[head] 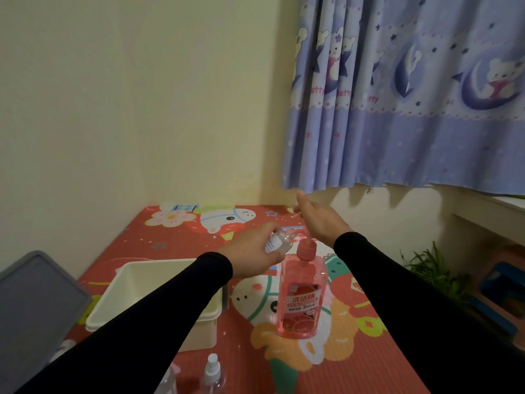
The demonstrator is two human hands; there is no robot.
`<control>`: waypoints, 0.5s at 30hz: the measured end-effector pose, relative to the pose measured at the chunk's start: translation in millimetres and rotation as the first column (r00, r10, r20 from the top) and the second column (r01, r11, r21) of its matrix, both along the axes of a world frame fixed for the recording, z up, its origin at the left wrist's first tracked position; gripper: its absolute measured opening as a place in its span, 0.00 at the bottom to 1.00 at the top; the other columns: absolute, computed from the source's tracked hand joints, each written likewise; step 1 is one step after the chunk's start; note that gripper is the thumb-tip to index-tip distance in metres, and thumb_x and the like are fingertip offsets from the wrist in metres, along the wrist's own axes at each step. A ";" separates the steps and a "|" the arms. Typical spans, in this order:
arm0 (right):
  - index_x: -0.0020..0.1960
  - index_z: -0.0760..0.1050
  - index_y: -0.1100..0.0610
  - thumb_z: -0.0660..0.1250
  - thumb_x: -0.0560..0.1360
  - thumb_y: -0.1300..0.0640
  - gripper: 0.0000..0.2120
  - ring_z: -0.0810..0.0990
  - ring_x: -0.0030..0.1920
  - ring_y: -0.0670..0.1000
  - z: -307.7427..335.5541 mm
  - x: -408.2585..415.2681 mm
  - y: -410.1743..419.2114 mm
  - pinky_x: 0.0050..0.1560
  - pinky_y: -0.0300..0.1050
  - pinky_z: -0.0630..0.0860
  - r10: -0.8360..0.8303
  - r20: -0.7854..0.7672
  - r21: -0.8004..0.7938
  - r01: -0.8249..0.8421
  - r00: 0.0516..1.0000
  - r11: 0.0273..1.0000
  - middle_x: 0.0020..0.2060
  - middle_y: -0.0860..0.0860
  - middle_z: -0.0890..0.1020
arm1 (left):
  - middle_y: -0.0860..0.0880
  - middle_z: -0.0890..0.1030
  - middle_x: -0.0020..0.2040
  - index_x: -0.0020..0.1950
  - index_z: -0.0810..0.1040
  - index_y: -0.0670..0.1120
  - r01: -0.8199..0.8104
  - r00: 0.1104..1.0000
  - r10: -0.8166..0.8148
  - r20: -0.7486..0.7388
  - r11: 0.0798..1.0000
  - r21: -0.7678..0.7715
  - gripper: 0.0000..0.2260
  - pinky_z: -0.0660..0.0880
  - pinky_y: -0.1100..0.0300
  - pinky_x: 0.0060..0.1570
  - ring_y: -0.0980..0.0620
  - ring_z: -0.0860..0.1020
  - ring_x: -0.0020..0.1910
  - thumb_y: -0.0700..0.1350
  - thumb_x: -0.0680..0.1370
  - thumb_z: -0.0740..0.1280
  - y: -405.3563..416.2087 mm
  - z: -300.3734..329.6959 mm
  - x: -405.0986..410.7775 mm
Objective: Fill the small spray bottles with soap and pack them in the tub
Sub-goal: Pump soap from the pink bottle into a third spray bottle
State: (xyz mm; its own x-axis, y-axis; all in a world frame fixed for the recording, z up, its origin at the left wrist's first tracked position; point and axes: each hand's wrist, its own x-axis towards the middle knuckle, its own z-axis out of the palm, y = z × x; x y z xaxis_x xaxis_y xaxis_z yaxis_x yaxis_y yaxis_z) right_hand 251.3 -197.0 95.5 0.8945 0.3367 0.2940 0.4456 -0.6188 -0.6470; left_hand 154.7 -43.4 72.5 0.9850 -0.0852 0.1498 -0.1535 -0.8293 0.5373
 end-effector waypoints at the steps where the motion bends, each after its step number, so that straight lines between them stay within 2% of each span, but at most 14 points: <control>1: 0.54 0.79 0.64 0.43 0.81 0.39 0.35 0.77 0.56 0.58 -0.2 -0.4 -0.4 0.60 0.52 0.70 -0.012 0.032 0.022 0.011 0.999 1.000 0.53 0.59 0.81 | 0.50 0.78 0.53 0.60 0.68 0.54 0.000 1.000 0.000 -0.004 1.000 -0.006 0.15 0.77 0.50 0.48 0.47 0.78 0.48 0.58 0.78 0.63 0.3 -0.1 -0.6; 4: 0.53 0.79 0.64 0.45 0.82 0.42 0.32 0.77 0.55 0.58 1.0 -0.9 1.3 0.56 0.50 0.69 -0.031 0.132 0.079 0.021 0.991 0.997 0.52 0.59 0.82 | 0.49 0.78 0.52 0.59 0.66 0.53 -0.003 1.000 0.003 -0.018 1.000 -0.005 0.14 0.78 0.51 0.45 0.47 0.79 0.46 0.56 0.77 0.65 1.1 -2.1 -1.8; 7: 0.52 0.78 0.65 0.46 0.82 0.43 0.30 0.78 0.54 0.59 2.3 -3.1 2.6 0.55 0.51 0.71 -0.052 0.202 0.117 0.029 0.978 0.993 0.50 0.60 0.82 | 0.48 0.78 0.51 0.56 0.65 0.53 -0.009 1.000 0.009 -0.026 1.000 -0.005 0.12 0.75 0.55 0.41 0.47 0.79 0.45 0.53 0.78 0.65 0.9 -4.2 -3.4; 11: 0.52 0.78 0.64 0.45 0.82 0.42 0.31 0.78 0.53 0.58 3.4 -4.3 -0.5 0.58 0.54 0.73 -0.056 0.201 0.139 0.028 0.978 0.990 0.49 0.59 0.82 | 0.48 0.78 0.52 0.59 0.66 0.50 -0.021 0.998 0.020 -0.052 1.000 -0.015 0.15 0.76 0.53 0.44 0.47 0.79 0.46 0.53 0.78 0.66 2.9 -6.1 -6.0; 15: 0.53 0.77 0.66 0.46 0.82 0.42 0.31 0.78 0.54 0.59 4.7 -9.2 -5.0 0.58 0.56 0.73 -0.006 0.223 0.079 -0.012 0.975 0.997 0.51 0.61 0.82 | 0.47 0.77 0.52 0.60 0.66 0.49 -0.043 0.997 0.042 -0.058 0.999 -0.009 0.16 0.73 0.55 0.41 0.48 0.76 0.45 0.52 0.78 0.65 5.7 -6.1 -9.8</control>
